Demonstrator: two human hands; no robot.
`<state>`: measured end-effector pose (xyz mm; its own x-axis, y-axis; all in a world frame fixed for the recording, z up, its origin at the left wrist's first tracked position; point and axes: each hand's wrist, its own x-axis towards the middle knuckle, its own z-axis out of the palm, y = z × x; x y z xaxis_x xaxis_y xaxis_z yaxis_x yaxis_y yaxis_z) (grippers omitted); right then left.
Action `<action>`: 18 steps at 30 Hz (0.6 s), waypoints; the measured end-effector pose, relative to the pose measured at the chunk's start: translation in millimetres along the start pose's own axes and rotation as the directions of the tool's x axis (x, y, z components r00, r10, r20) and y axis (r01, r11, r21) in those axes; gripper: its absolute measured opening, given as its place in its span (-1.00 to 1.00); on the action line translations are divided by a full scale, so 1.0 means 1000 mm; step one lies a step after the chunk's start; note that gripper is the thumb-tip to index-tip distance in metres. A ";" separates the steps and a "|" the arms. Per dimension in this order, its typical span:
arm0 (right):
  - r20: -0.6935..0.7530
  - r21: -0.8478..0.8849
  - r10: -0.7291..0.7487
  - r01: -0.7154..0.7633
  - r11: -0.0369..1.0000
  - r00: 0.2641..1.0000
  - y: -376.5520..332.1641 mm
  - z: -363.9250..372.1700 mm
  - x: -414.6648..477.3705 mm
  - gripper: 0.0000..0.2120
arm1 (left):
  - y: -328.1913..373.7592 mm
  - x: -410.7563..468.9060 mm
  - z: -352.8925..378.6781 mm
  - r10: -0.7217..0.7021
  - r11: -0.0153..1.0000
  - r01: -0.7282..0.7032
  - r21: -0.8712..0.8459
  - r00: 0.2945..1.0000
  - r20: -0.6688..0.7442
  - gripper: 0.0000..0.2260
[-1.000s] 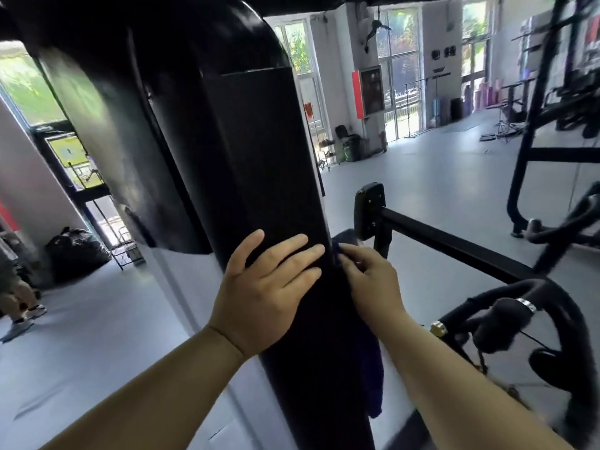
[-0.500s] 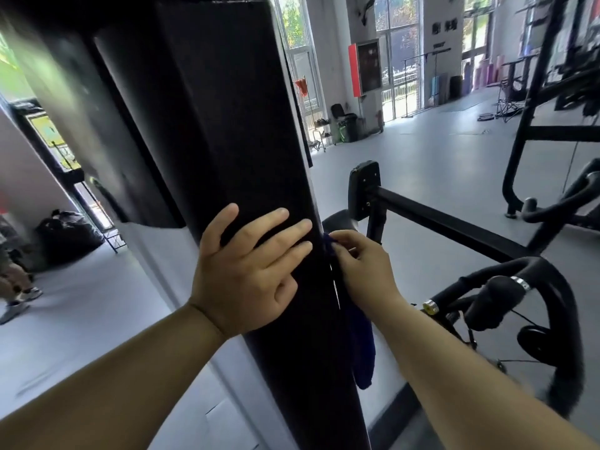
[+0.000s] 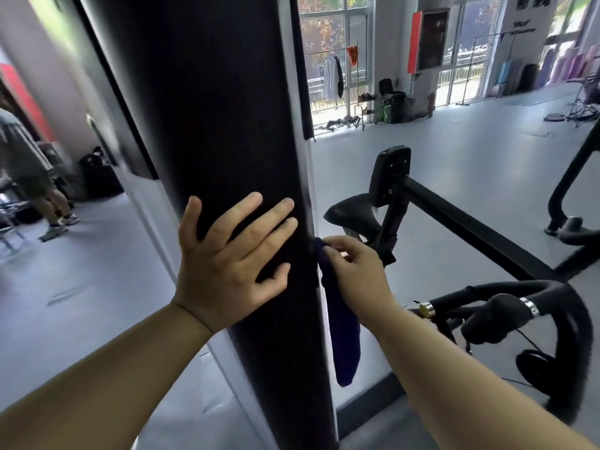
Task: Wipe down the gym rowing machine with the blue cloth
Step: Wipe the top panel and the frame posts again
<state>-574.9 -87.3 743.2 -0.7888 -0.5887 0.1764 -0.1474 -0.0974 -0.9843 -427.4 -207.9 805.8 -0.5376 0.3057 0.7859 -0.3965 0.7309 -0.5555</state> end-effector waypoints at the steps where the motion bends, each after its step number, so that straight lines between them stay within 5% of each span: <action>1: 0.004 0.028 -0.033 0.033 0.999 0.999 -0.007 -0.001 0.004 -0.83 | 0.004 -0.006 0.001 -0.001 1.000 0.001 0.002 1.000 0.024 -0.61; 6: 0.017 0.025 -0.075 0.074 0.997 0.997 0.008 0.002 0.000 -0.82 | 0.025 -0.046 0.009 0.130 0.991 -0.131 0.011 0.987 0.099 -0.59; 13: 0.024 -0.107 0.112 -0.108 0.988 0.993 0.078 0.002 -0.029 -0.76 | 0.047 -0.073 0.026 0.028 0.998 -0.026 -0.060 0.999 0.039 -0.61; 18: -0.082 0.009 -0.083 0.084 0.996 0.993 0.059 0.011 -0.024 -0.79 | 0.057 -0.082 0.029 -0.035 0.993 0.034 -0.109 0.999 -0.013 -0.70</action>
<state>-557.9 -87.3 680.8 -0.8200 -0.5109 0.2580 -0.2082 -0.1536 -0.9659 -427.0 -209.2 701.7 -0.5131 0.2878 0.8086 -0.3311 0.8028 -0.4959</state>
